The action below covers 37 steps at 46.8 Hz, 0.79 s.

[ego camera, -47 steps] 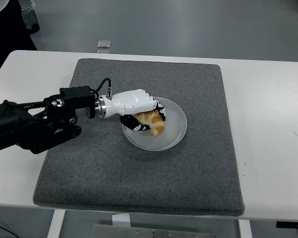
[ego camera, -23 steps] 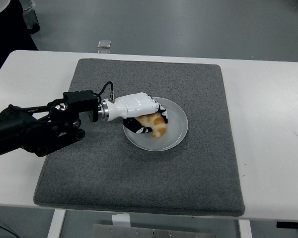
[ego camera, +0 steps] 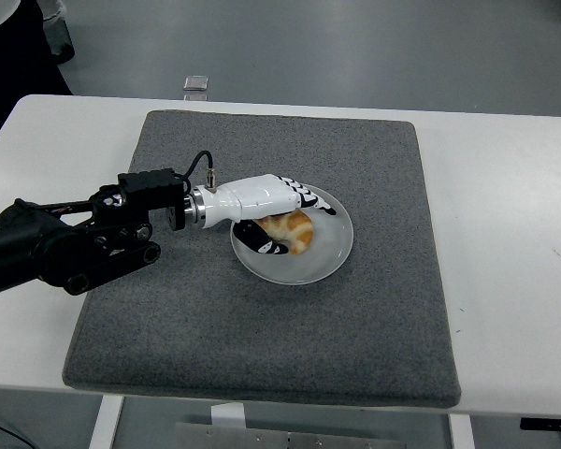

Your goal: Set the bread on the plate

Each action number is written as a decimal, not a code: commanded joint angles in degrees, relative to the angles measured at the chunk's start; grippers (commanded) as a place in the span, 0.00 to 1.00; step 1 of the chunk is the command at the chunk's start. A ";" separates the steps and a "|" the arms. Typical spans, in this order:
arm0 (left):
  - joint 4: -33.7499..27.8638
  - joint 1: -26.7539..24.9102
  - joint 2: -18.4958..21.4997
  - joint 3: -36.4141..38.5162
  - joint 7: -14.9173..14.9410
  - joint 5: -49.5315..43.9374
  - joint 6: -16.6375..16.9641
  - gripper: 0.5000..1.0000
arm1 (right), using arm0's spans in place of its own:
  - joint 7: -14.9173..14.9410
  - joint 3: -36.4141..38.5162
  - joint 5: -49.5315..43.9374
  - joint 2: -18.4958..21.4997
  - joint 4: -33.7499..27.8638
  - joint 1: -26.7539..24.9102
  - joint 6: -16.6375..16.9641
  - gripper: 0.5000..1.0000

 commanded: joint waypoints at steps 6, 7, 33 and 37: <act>-2.98 -0.37 1.97 -0.44 -0.04 -5.52 -1.36 0.98 | 0.01 0.00 0.00 0.00 0.00 0.04 -0.02 0.86; -3.33 -0.37 2.15 -0.53 -0.13 -6.66 -1.62 0.98 | 0.01 0.00 0.00 0.00 0.00 0.04 -0.02 0.86; -4.30 -1.08 11.99 -9.05 -0.31 -47.88 -16.30 0.99 | 0.01 0.00 0.00 0.00 0.00 0.04 -0.02 0.86; -4.13 -0.99 14.36 -9.32 -0.31 -54.91 -17.88 0.99 | 0.01 0.00 0.00 0.00 0.00 0.04 -0.02 0.86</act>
